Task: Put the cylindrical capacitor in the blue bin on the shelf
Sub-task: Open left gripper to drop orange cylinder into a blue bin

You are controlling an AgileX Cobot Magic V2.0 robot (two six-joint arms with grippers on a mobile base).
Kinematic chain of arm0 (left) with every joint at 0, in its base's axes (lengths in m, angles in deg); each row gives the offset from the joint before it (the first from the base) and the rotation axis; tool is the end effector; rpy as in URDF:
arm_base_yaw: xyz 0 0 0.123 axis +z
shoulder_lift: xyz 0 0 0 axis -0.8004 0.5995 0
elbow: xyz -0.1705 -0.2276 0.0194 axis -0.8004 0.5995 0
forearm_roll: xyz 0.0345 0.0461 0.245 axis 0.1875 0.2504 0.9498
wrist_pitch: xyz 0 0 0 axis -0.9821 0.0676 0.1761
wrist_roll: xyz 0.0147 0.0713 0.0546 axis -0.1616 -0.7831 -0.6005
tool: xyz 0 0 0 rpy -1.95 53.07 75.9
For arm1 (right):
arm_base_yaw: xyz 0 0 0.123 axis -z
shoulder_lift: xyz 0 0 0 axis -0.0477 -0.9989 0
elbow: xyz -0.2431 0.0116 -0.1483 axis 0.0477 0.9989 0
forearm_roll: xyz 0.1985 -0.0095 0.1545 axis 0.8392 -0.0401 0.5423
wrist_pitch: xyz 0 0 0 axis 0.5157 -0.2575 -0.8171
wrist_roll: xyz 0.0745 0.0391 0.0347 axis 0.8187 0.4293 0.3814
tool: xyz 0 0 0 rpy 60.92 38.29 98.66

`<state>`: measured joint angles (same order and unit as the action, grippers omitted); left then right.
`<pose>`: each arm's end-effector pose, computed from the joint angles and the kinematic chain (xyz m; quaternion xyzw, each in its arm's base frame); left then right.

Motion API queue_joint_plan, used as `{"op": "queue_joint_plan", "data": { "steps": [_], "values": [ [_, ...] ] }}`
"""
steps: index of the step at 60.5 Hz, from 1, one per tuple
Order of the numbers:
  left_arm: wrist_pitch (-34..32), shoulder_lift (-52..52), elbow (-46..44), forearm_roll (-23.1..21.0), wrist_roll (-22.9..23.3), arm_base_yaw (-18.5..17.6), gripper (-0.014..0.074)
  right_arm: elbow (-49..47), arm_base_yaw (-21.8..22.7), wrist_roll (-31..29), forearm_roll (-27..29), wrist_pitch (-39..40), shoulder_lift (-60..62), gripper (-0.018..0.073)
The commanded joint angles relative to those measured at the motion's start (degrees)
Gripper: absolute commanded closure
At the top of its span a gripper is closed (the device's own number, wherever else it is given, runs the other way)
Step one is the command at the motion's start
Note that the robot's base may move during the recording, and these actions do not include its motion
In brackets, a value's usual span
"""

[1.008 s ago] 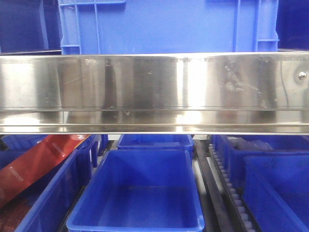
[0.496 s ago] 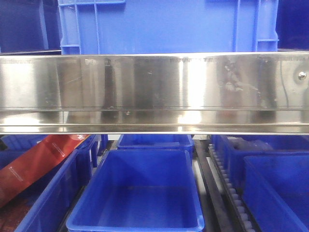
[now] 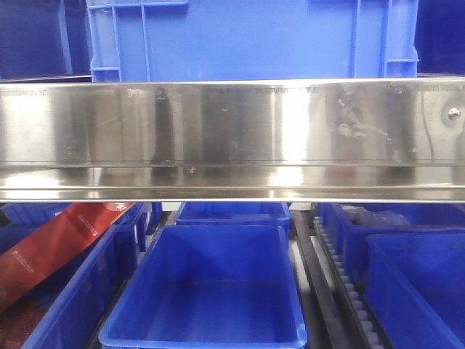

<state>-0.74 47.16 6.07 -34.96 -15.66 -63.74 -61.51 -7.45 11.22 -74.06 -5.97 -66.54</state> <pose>0.1357 -0.0260 0.4172 0.0830 0.8042 -0.0526 0.5862 0.0685 0.0079 0.4128 -0.0452 0.7469 0.0311 0.6626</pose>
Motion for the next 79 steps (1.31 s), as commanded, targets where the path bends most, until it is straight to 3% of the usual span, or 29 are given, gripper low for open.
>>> {"op": "queue_joint_plan", "data": {
  "steps": [1,12,24,37,52,59,72,79],
  "values": [
    [-1.2,3.4,-5.1,-0.7,-1.3,-4.5,0.0707,-0.5,0.1,0.1,-0.1,1.8,0.2,0.0721],
    [0.9,17.0,-21.7,-0.4,-3.4,-15.5,0.0707,-0.5,0.1,0.1,-0.1,1.8,0.2,0.0721],
    [3.4,34.2,-39.4,-0.2,-3.5,-23.0,0.0707,-0.5,0.1,0.1,-0.1,1.9,0.2,0.0721],
    [3.4,50.8,-52.0,-0.2,-3.5,-25.3,0.0707,-0.5,0.1,0.1,-0.1,2.0,0.2,0.0721],
    [3.0,61.3,-55.5,0.0,-3.5,-25.2,0.0691,-0.5,0.1,0.1,-0.1,2.0,0.2,0.0721],
    [2.8,63.2,-55.5,0.0,-3.5,-25.1,0.0526,-0.5,0.1,0.1,-0.1,2.0,0.2,0.0721],
    [1.8,63.8,-55.5,0.0,-3.5,-25.1,-0.0027,-0.5,0.1,0.1,-0.1,2.0,0.2,0.0721],
    [1.9,63.1,-55.5,-0.1,-3.5,-25.1,0.0063,-0.5,0.1,0.1,-0.1,2.2,0.2,0.0721]
  ]
}}
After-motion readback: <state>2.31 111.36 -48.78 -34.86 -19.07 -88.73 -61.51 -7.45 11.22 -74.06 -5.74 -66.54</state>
